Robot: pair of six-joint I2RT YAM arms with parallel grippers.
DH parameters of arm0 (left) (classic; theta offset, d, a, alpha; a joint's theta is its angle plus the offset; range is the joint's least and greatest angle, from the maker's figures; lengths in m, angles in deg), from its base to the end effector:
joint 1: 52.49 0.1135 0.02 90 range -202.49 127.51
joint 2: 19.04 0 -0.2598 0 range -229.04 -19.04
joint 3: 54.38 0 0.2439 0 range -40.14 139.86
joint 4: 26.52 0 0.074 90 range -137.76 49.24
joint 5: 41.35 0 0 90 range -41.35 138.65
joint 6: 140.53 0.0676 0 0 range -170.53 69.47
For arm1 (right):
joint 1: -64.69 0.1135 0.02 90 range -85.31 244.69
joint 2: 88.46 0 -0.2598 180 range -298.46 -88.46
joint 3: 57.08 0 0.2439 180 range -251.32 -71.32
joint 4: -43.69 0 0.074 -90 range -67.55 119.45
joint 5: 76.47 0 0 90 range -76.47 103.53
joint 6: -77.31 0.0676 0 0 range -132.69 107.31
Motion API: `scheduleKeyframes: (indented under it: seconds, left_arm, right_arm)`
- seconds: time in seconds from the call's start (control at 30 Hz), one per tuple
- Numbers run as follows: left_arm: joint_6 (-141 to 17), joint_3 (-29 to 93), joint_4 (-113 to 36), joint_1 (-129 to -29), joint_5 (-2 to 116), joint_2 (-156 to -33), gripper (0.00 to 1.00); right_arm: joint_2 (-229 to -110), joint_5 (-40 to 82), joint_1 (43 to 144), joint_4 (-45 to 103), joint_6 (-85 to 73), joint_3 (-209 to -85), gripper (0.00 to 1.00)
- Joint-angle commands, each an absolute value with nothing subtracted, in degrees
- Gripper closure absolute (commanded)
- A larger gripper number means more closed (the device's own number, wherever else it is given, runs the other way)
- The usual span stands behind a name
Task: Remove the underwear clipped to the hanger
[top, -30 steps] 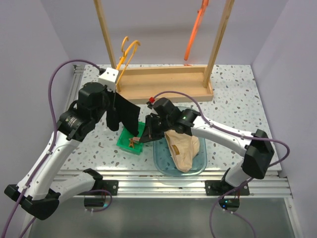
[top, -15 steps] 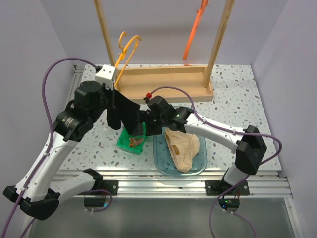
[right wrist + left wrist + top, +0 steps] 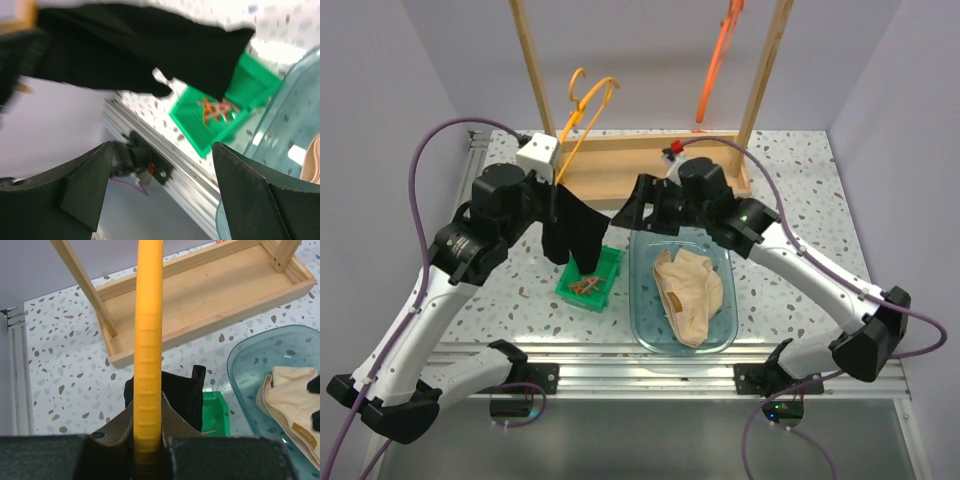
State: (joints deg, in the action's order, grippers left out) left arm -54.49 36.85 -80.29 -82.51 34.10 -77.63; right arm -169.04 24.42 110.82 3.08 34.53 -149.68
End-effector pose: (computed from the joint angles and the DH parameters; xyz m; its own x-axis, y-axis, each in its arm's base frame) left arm 0.1990 -0.0954 0.4165 -0.3308 0.1139 -0.9368 0.2591 0.9655 0.0259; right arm 0.2259 0.2535 0.3534 -0.8292 0.1774 -0.5300 -0.3155 0.6342 0.7059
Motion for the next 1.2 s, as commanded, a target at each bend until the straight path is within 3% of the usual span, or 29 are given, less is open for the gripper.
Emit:
scheduleKeyframes:
  seconds: [0.0, 0.2, 0.43, 0.73, 0.93, 1.03, 1.07, 1.13, 1.17]
  left_arm:
    - [-55.5, 36.3, -78.4, -82.3, 37.2, -77.1, 1.00]
    - [-58.1, 37.3, -78.0, -82.4, 41.1, -76.8, 1.00]
    - [-62.2, 42.3, -81.1, -82.4, 51.4, -80.0, 1.00]
    - [-63.9, 47.1, -82.6, -82.3, 56.4, -80.9, 1.00]
    - [-64.4, 50.1, -83.3, -82.4, 62.5, -82.9, 1.00]
    - [-64.1, 50.5, -83.6, -82.4, 63.2, -83.7, 1.00]
    - [-64.1, 50.4, -83.5, -82.4, 63.2, -83.8, 1.00]
    - [-64.1, 50.4, -83.4, -82.4, 62.6, -83.8, 1.00]
    - [-64.2, 50.6, -83.5, -82.3, 61.1, -83.9, 1.00]
  right_arm:
    - [-166.8, 26.6, 107.9, 2.6, 33.4, -155.2, 0.16]
    - [-164.6, 29.6, 107.6, 11.1, 35.0, -150.4, 0.18]
    - [-168.3, 39.2, 107.8, 17.7, 22.0, -152.3, 0.20]
    - [-173.9, 38.3, 108.4, 21.7, 11.3, -154.7, 0.19]
    - [-177.6, 39.5, 108.5, 29.2, 13.0, -155.0, 0.21]
    - [-179.2, 42.3, 108.5, 33.3, 15.3, -155.5, 0.37]
    - [-179.7, 43.1, 108.5, 34.1, 16.0, -155.7, 0.61]
    - [-180.7, 44.2, 108.5, 34.3, 17.4, -156.4, 0.91]
    - [-180.6, 44.2, 108.5, 34.0, 17.6, -156.1, 1.00]
